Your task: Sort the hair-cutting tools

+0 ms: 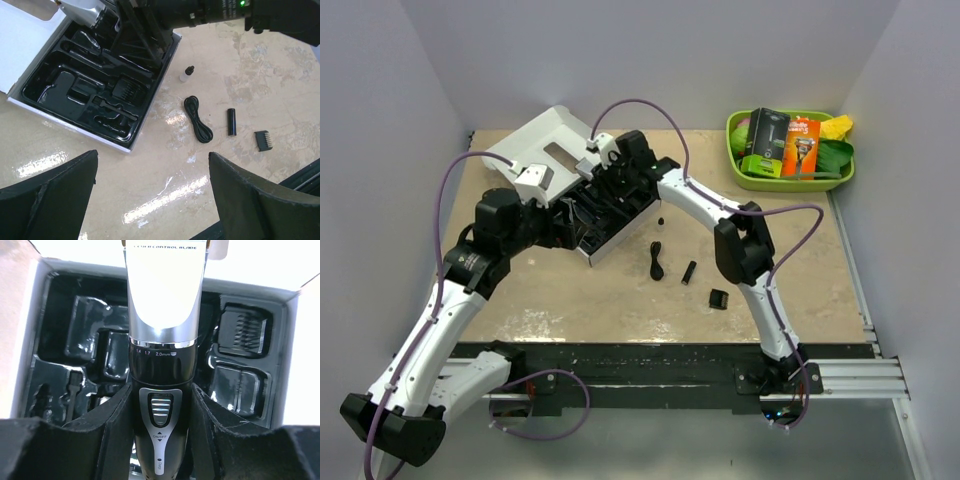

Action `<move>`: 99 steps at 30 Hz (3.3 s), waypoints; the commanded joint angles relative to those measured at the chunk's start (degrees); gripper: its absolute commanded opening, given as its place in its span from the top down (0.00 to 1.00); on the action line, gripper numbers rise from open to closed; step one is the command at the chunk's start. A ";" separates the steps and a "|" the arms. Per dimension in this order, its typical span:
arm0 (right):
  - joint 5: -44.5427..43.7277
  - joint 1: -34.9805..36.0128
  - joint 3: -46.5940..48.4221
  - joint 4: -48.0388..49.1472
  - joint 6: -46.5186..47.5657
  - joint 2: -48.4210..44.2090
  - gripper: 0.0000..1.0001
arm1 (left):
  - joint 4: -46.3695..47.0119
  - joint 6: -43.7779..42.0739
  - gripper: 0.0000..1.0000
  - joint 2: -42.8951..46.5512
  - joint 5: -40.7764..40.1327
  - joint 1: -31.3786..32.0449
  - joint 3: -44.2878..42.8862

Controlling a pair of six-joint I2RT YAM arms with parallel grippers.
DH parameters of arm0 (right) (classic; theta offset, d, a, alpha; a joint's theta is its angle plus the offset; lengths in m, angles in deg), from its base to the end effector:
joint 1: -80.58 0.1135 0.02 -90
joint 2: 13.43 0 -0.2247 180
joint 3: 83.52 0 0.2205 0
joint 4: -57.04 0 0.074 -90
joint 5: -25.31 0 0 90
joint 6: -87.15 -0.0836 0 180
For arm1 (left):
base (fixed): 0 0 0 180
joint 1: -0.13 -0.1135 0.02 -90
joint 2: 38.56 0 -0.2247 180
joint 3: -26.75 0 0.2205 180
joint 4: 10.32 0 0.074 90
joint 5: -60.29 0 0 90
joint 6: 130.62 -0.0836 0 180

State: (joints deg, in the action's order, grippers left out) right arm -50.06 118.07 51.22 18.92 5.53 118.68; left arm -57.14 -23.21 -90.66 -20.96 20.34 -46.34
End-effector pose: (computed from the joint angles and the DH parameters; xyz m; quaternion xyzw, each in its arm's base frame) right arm 0.3974 0.3314 0.2004 -0.3973 0.7893 0.2237 0.4112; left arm 0.2103 -0.0910 0.3015 0.0611 0.8436 -0.2319 0.4805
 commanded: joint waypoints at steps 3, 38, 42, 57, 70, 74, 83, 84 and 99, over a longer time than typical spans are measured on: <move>-0.31 0.39 1.81 6.33 -0.56 0.77 1.00 | 0.61 -0.18 0.04 -0.11 0.21 -0.43 -1.06; -4.70 0.30 0.22 4.40 -1.26 1.30 0.27 | 1.58 -0.27 0.03 -2.04 0.92 -0.43 -0.89; -4.88 0.30 0.84 3.78 -1.18 0.34 0.02 | 1.49 -0.36 0.03 -1.87 0.65 -0.43 -1.06; -21.63 0.04 -7.86 -2.44 -10.81 -24.25 0.02 | 2.37 -0.80 0.03 -2.57 -2.25 -0.43 -2.47; -28.09 -1.28 -34.30 -8.45 -23.14 -34.98 0.10 | 4.22 0.52 0.03 -3.89 -1.64 -0.52 -2.47; -23.60 -1.28 -41.95 -6.32 -25.95 -39.47 0.19 | 4.48 0.70 0.03 -4.15 -1.55 -0.43 -1.07; -16.48 0.21 -50.93 0.17 -31.57 -39.48 0.27 | 4.48 1.05 0.04 -3.54 -2.07 -0.43 0.52; -16.30 0.56 -51.28 0.70 -32.11 -38.87 0.29 | 4.57 1.13 0.04 -3.45 -1.99 -0.43 0.61; -23.51 3.81 -52.42 4.66 -38.26 -29.82 0.44 | 3.87 6.23 0.06 -1.96 -6.56 -0.43 3.51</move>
State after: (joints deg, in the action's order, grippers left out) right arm -70.00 121.24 -0.75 21.26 -30.18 88.08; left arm -54.05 -18.84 -93.35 -25.68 20.34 -43.52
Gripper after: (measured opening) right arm 0.570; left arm 0.946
